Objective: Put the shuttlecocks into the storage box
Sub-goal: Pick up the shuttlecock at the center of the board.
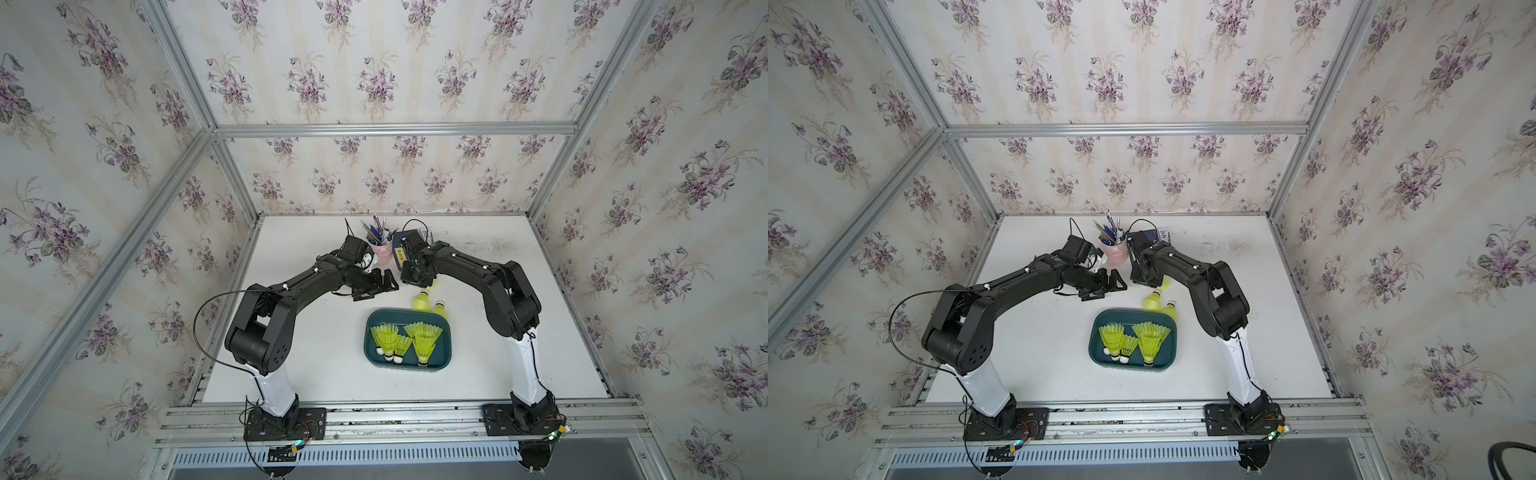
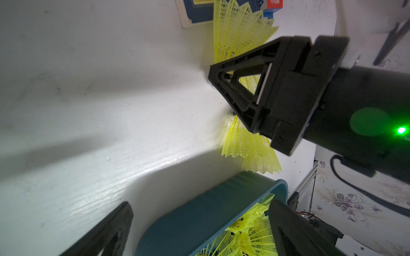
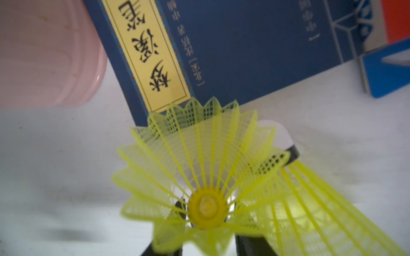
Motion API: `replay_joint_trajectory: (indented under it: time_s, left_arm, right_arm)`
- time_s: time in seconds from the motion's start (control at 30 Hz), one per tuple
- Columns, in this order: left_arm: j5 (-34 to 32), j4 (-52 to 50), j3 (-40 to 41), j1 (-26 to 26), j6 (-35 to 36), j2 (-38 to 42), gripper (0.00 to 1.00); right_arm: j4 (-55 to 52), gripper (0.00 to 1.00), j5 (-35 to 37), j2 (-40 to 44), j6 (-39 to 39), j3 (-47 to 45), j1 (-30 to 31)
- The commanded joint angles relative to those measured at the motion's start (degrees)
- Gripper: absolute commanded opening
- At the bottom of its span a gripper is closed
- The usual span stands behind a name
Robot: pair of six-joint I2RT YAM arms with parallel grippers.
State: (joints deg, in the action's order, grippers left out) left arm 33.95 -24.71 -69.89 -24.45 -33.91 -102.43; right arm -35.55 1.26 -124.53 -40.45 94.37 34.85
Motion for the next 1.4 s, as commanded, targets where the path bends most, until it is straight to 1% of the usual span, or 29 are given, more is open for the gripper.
replay_joint_trajectory:
  time_s: [0.0, 0.07, 0.37, 0.57, 0.8, 0.93, 1.13, 1.37]
  left_arm:
    - [1.2, 0.4, -0.4, 0.0, 1.1, -0.6, 0.99]
    - [1.6, 0.8, -0.4, 0.0, 1.1, -0.8, 0.99]
    - [1.4, 1.3, -0.4, 0.2, 0.6, -1.3, 1.0]
    - [1.4, 1.3, -0.4, 0.3, 0.5, -1.2, 1.0]
    - [1.3, 0.6, 0.2, 0.2, 0.8, 0.9, 1.0]
    - [1.0, -0.5, 1.3, 0.0, 0.7, 3.7, 1.0]
    - [-0.4, -3.5, 4.5, -0.4, 0.6, 10.0, 1.0]
    - [-2.7, -8.6, 8.4, -3.1, 0.7, 19.2, 1.0]
  right_arm:
    - [0.6, 0.38, 0.5, -0.6, 0.4, 0.3, 0.0]
    - [0.7, 0.37, 0.3, -0.7, 0.5, 0.3, -0.1]
    - [0.9, 0.22, -0.4, 0.4, 0.5, -0.3, 0.1]
    - [1.2, 0.19, -0.2, 3.3, 0.2, -2.0, 0.1]
    - [0.7, 0.18, -0.3, 8.2, -0.3, -4.3, 0.8]
    - [-0.1, 0.18, -0.5, 12.3, -1.1, -6.4, 2.4]
    - [-1.4, 0.18, -0.7, 20.3, -3.2, -11.6, 5.8]
    - [-4.5, 0.18, 1.2, 31.5, -7.4, -19.7, 12.2]
